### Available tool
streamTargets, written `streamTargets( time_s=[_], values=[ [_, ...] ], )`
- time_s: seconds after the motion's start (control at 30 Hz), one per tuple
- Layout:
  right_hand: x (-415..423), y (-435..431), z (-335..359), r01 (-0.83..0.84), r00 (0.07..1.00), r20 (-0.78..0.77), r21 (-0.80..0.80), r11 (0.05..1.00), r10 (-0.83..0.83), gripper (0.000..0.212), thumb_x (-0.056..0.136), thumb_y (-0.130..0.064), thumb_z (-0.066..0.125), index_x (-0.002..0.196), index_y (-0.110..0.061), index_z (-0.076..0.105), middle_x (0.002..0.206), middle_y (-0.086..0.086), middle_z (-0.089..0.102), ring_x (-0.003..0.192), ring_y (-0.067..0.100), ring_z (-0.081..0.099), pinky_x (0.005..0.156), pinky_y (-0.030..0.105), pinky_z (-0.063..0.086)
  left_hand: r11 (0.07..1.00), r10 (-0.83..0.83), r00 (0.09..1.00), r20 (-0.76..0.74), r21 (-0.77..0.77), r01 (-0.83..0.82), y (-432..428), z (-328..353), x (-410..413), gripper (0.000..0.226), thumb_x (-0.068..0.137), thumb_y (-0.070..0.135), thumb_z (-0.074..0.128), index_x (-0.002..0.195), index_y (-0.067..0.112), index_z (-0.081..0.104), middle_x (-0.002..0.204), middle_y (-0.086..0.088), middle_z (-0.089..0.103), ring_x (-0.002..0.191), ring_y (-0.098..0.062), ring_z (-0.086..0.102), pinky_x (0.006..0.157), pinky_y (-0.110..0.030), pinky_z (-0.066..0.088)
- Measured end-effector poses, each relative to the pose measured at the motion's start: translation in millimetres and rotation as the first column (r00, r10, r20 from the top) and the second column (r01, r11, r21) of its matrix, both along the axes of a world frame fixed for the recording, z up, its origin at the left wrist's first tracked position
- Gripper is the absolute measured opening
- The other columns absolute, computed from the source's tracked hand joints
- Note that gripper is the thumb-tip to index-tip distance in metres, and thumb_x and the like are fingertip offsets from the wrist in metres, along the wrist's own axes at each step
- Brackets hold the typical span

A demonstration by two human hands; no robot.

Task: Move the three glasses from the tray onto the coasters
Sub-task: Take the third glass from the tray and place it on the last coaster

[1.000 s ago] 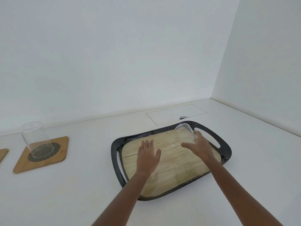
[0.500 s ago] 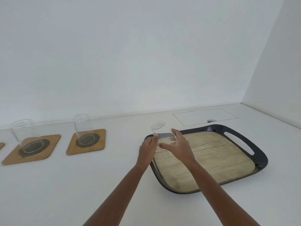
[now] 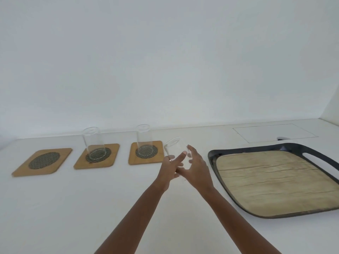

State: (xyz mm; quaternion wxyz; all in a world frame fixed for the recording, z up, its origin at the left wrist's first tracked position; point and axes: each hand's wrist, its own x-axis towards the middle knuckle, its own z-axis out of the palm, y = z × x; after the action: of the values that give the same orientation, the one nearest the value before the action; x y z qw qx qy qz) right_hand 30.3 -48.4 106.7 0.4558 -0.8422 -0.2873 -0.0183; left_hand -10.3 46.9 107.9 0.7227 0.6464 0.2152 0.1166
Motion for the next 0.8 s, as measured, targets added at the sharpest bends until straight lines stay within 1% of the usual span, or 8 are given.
streamTargets(
  time_s=[0.07, 0.17, 0.33, 0.4, 0.5, 0.57, 0.67, 0.8],
  values=[
    [-15, 18, -2, -0.026, 0.999, 0.041, -0.028, 0.999, 0.027, 0.083, 0.073, -0.042, 0.07, 0.14, -0.017, 0.027, 0.131, 0.009, 0.052, 0.115, 0.021, 0.054, 0.084, 0.024, 0.039, 1.0, 0.002, 0.999, 0.032, -0.025, -0.002, 17, 2, -14, 0.036, 0.087, 0.04, 0.056, 0.113, 0.014, 0.055, 0.102, -0.013, 0.056, 0.096, -0.024, 0.057, 0.079, -0.028, 0.049],
    [-36, 43, -4, -0.06, 0.995, 0.073, -0.052, 0.997, 0.064, 0.084, 0.073, -0.043, 0.07, 0.14, -0.018, 0.026, 0.13, 0.009, 0.053, 0.114, 0.021, 0.054, 0.082, 0.023, 0.039, 0.995, 0.046, 0.996, 0.075, -0.094, -0.039, 42, 3, -34, 0.013, 0.087, 0.036, 0.057, 0.093, 0.026, 0.059, 0.095, -0.011, 0.056, 0.093, -0.027, 0.055, 0.075, -0.027, 0.048],
    [-65, 82, -9, -0.137, 0.986, 0.084, -0.058, 0.989, 0.142, 0.084, 0.073, -0.042, 0.07, 0.141, -0.022, 0.024, 0.134, 0.005, 0.05, 0.117, 0.018, 0.053, 0.083, 0.019, 0.037, 0.982, 0.14, 0.987, 0.081, -0.138, -0.128, 84, 1, -66, 0.023, 0.087, 0.037, 0.057, 0.102, 0.02, 0.061, 0.092, -0.013, 0.056, 0.088, -0.027, 0.057, 0.075, -0.028, 0.047],
    [-77, 96, -12, -0.168, 0.981, 0.085, -0.062, 0.984, 0.173, 0.084, 0.074, -0.042, 0.07, 0.141, -0.022, 0.023, 0.137, 0.003, 0.048, 0.119, 0.017, 0.052, 0.083, 0.018, 0.036, 0.978, 0.171, 0.982, 0.082, -0.138, -0.159, 98, -1, -78, 0.016, 0.087, 0.035, 0.057, 0.093, 0.021, 0.063, 0.092, -0.013, 0.056, 0.088, -0.026, 0.057, 0.077, -0.029, 0.047],
    [-92, 115, -16, -0.228, 0.97, 0.066, -0.065, 0.971, 0.232, 0.087, 0.074, -0.044, 0.069, 0.142, -0.02, 0.02, 0.142, 0.003, 0.042, 0.123, 0.017, 0.048, 0.092, 0.025, 0.041, 0.965, 0.239, 0.965, 0.105, -0.135, -0.224, 118, -5, -96, 0.008, 0.087, 0.03, 0.06, 0.085, 0.022, 0.06, 0.089, -0.012, 0.057, 0.084, -0.024, 0.058, 0.076, -0.029, 0.048],
    [-101, 127, -18, -0.276, 0.96, 0.035, -0.071, 0.958, 0.279, 0.088, 0.076, -0.043, 0.068, 0.143, -0.018, 0.017, 0.146, 0.005, 0.037, 0.128, 0.017, 0.043, 0.098, 0.029, 0.041, 0.959, 0.274, 0.954, 0.124, -0.111, -0.261, 132, -7, -107, 0.011, 0.086, 0.028, 0.061, 0.092, 0.019, 0.059, 0.088, -0.008, 0.06, 0.082, -0.022, 0.059, 0.074, -0.027, 0.048],
    [-113, 145, -22, -0.323, 0.946, -0.021, -0.067, 0.944, 0.322, 0.087, 0.078, -0.04, 0.067, 0.144, -0.017, 0.015, 0.149, 0.005, 0.031, 0.133, 0.017, 0.038, 0.103, 0.029, 0.037, 0.949, 0.314, 0.934, 0.173, -0.055, -0.309, 151, -5, -121, 0.005, 0.085, 0.025, 0.063, 0.088, 0.027, 0.059, 0.085, -0.005, 0.061, 0.081, -0.022, 0.058, 0.07, -0.025, 0.047],
    [-127, 167, -32, -0.333, 0.942, -0.064, -0.092, 0.938, 0.329, 0.086, 0.079, -0.043, 0.065, 0.144, -0.017, 0.014, 0.146, 0.006, 0.034, 0.131, 0.017, 0.039, 0.103, 0.028, 0.036, 0.926, 0.349, 0.9, 0.261, 0.049, -0.374, 180, 0, -139, 0.007, 0.085, 0.018, 0.064, 0.084, 0.024, 0.06, 0.085, -0.009, 0.061, 0.082, -0.024, 0.058, 0.071, -0.033, 0.046]
  ],
)
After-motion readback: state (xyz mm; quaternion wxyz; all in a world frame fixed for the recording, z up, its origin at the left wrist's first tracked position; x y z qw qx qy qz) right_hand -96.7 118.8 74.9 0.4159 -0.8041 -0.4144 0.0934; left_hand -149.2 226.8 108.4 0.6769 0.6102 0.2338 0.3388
